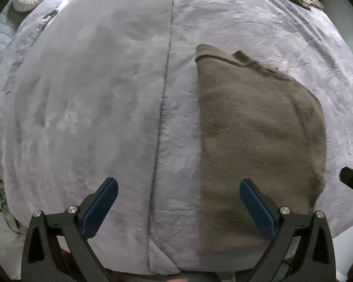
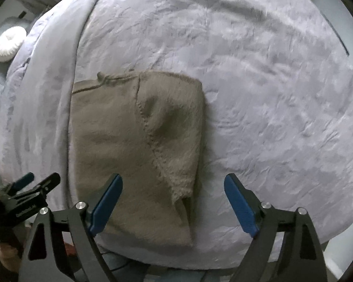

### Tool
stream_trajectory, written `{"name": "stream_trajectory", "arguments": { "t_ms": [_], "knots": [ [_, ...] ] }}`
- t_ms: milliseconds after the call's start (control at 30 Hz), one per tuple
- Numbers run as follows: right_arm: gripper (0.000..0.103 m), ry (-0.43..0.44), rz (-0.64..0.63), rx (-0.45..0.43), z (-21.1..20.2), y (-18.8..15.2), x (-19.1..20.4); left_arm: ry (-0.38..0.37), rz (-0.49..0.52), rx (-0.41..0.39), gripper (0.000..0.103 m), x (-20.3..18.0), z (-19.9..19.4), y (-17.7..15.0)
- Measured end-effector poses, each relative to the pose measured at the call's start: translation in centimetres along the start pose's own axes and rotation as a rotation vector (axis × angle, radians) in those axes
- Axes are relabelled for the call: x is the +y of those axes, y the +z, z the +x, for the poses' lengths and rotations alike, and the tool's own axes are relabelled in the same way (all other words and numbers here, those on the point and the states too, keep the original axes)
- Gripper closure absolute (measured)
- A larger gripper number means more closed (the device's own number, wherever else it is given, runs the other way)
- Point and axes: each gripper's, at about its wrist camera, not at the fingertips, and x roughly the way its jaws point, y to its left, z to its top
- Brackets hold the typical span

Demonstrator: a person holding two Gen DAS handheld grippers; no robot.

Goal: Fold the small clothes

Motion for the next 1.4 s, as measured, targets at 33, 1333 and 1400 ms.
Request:
{"name": "stream_trajectory", "arguments": {
  "t_ms": [33,1333,1400],
  "knots": [
    [0.012,-0.007,-0.009,-0.012,-0.2,0.1,0.2,0.007,0.002,-0.004,0.0,-0.1,-0.1,0.0],
    [0.011,-0.043,0.024,0.043,0.6,0.6,0.3,0.034,0.03,-0.01,0.0,-1.0,-0.8,0.7],
    [0.011,-0.044,0.023,0.044,0.6,0.6,0.4,0.034,0.028,-0.011,0.0,-1.1,-0.8,0.7]
  ]
}}
